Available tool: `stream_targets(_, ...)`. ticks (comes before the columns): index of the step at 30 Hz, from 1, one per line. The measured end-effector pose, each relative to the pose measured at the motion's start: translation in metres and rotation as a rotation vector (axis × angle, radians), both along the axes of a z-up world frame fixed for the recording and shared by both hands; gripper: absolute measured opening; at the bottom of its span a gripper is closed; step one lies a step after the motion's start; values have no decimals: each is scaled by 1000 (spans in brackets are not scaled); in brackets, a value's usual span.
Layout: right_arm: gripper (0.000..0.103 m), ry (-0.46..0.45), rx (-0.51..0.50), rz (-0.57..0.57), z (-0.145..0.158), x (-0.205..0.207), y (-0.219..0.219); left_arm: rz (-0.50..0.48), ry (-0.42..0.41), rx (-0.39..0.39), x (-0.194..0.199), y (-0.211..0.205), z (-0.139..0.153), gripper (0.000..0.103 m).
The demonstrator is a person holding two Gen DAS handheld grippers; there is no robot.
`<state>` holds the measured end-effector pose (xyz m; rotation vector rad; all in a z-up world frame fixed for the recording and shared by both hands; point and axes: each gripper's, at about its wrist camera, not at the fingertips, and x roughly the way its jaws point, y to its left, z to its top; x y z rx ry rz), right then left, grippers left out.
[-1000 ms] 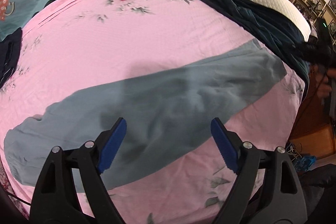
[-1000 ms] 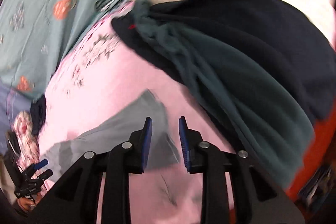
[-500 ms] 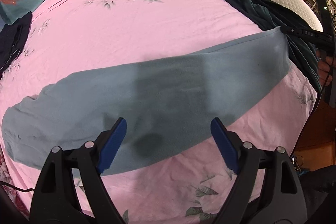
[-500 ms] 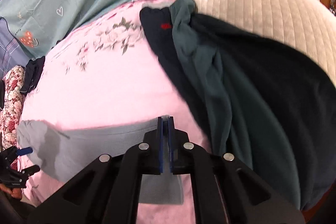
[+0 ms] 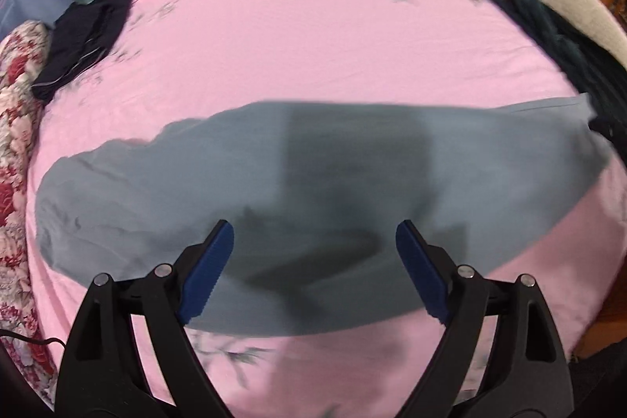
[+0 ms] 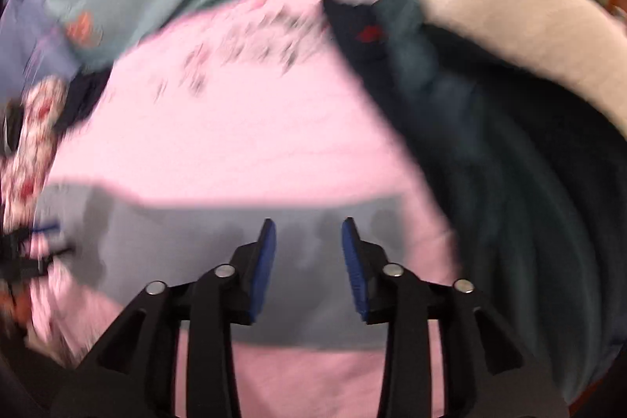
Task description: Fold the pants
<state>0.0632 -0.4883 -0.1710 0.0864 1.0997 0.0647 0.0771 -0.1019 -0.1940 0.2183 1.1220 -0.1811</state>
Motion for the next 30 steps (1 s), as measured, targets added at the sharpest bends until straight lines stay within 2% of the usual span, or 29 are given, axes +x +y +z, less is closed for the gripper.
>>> stream_targets(1,39,31,-40,-21,-12,1,1,31,25,33,2,14,-11,87)
stream_targets(2,40,16,-47,-42,-9,0,2,65,57,46,3,31,-19,88)
stream_targets(4,39,34,-64,-73,6,1,13,121,50,2,1,61,-12,88)
stream_targets(5,40,-14,-30,-61,21,1,22,142,26,0,-1,75,-4,87)
stream_targets(8,40,-81,80,81,51,11,80,160,-68,12,0,118,20,91)
stream_targets(11,40,-60,251,238,63,43,152,157,-114,27,15,157,29,92)
stream_targets(13,43,-29,350,325,64,74,206,153,-131,50,30,182,25,92)
stream_targets(15,44,-5,388,409,65,96,255,150,-129,62,41,200,17,92)
stream_targets(16,45,13,389,465,61,114,286,147,-128,57,45,211,12,92)
stream_targets(18,46,68,387,530,46,138,321,142,-115,34,47,226,2,92)
stream_targets(20,46,151,338,573,22,159,356,119,-101,1,51,236,-7,92)
stream_targets(21,46,204,280,598,8,169,373,108,-99,-2,51,237,-10,92)
stream_targets(24,46,291,223,672,-15,169,392,54,-101,12,51,234,-19,98)
stream_targets(27,46,349,203,735,-21,163,401,33,-115,3,47,232,-22,101)
stream_targets(29,35,346,166,752,-17,159,406,37,-107,-24,48,235,-24,101)
stream_targets(30,20,356,175,764,-12,155,407,39,-102,-35,49,236,-25,101)
